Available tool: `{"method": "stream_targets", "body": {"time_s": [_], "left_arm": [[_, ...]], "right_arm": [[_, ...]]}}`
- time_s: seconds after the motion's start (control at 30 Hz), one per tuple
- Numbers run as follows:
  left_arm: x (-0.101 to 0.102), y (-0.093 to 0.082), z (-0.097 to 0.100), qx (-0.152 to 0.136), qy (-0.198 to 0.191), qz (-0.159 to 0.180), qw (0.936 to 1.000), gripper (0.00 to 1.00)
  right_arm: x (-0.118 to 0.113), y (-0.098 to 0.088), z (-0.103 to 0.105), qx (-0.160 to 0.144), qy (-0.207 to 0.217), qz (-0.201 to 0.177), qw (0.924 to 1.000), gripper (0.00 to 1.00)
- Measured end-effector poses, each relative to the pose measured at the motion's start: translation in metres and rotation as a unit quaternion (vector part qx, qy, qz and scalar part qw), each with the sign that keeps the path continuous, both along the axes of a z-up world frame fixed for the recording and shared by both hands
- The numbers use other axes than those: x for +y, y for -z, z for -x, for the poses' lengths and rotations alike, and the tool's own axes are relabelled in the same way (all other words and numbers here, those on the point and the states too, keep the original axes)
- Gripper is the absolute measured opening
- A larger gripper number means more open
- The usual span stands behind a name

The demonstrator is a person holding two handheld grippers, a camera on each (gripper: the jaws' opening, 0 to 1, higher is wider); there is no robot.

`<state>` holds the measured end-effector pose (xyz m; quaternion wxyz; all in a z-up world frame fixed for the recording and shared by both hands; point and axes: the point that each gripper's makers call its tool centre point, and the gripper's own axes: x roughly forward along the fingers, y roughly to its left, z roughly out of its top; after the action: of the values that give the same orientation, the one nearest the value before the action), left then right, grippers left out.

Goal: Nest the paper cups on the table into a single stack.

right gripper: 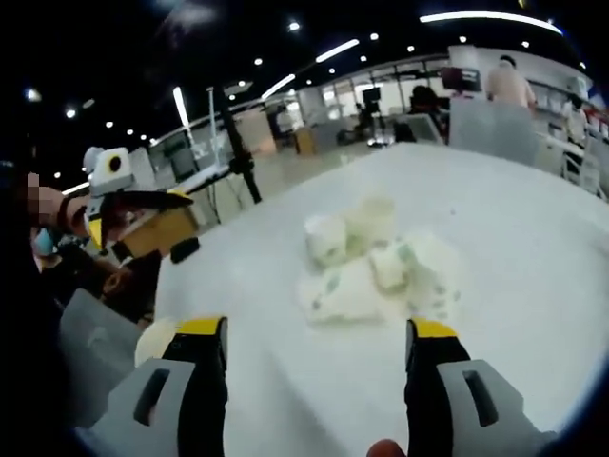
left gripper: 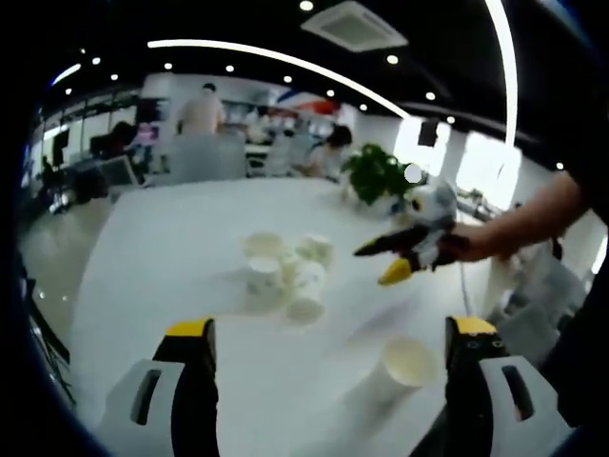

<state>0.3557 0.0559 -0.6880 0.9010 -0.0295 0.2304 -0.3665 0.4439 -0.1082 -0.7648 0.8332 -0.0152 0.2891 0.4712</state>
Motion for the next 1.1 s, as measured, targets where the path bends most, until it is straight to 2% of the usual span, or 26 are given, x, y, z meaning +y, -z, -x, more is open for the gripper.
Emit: {"method": "stream_targets", "body": {"time_s": [0.27, 0.4, 0.53, 0.83, 1.1], "left_arm": [[0.002, 0.007, 0.002, 0.007, 0.001, -0.007, 0.9999, 1.00], [0.004, 0.008, 0.005, 0.010, -0.003, -0.009, 0.9999, 1.00], [0.006, 0.008, 0.004, 0.012, -0.012, 0.002, 0.9999, 1.00], [0.012, 0.009, 0.006, 0.014, -0.023, -0.002, 0.9996, 1.00], [0.022, 0.009, 0.011, 0.014, -0.032, 0.003, 0.9994, 1.00]], "right_arm": [[0.012, 0.009, -0.010, 0.013, -0.007, -0.016, 0.9998, 0.70], [0.016, 0.016, -0.015, 0.014, -0.016, -0.009, 0.9997, 0.70], [0.019, 0.018, -0.021, 0.020, -0.015, -0.018, 0.9995, 0.68], [0.034, 0.026, -0.028, 0.018, -0.035, -0.016, 0.9991, 0.64], [0.047, 0.032, -0.035, 0.031, -0.035, -0.025, 0.9986, 0.59]]}}
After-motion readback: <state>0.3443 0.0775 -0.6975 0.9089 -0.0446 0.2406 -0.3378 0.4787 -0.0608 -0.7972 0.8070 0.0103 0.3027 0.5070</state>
